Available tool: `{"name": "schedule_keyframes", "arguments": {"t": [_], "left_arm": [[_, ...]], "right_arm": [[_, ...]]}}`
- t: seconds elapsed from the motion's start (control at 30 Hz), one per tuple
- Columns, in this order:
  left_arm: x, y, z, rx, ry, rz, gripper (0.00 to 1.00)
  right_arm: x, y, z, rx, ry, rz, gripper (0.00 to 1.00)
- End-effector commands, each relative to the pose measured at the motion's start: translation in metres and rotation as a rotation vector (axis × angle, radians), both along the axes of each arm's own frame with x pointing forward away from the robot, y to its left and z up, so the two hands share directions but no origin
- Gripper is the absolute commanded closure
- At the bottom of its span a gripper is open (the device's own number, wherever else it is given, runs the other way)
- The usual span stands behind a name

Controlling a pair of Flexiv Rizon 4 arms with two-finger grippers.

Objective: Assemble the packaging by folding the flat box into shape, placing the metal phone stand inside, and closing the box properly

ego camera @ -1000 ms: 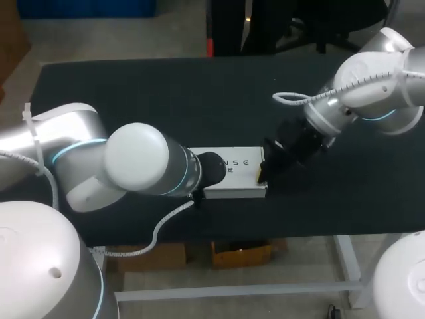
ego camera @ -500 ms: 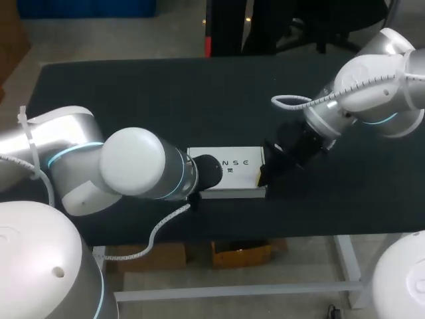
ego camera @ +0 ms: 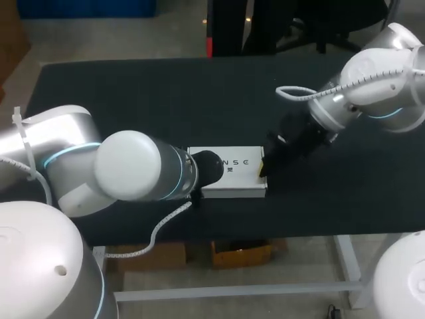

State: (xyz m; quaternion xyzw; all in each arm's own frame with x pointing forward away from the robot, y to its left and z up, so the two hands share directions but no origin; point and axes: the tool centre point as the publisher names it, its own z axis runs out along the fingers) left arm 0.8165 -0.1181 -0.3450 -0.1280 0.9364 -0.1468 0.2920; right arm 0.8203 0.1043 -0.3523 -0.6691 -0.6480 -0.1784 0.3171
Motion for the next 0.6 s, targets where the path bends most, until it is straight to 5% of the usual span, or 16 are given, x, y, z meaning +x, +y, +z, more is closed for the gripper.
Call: {"name": "schedule_keyframes", "arguments": {"t": [0.03,0.07,0.13,0.17,0.27,0.6], "left_arm": [[-0.026,-0.001,0.028,0.021,-0.007,0.025,0.60],[-0.030,-0.002,0.031,0.023,-0.005,0.028,0.26],[-0.037,-0.004,0.036,0.024,0.014,0.040,0.02],[-0.040,-0.005,0.038,0.032,0.021,0.050,0.00],[-0.053,-0.009,0.043,0.036,0.040,0.070,0.00],[-0.091,-0.024,0.043,0.013,0.147,0.176,0.00]], "right_arm": [[-0.016,-0.024,0.035,0.010,-0.105,-0.028,1.00],[-0.017,-0.027,0.039,0.007,-0.123,-0.033,0.88],[-0.016,-0.035,0.045,0.026,-0.165,-0.031,0.70],[-0.016,-0.039,0.048,0.029,-0.193,-0.028,0.59],[-0.013,-0.050,0.055,0.053,-0.241,-0.023,0.01],[-0.007,-0.090,0.074,0.076,-0.478,-0.021,0.00]]}}
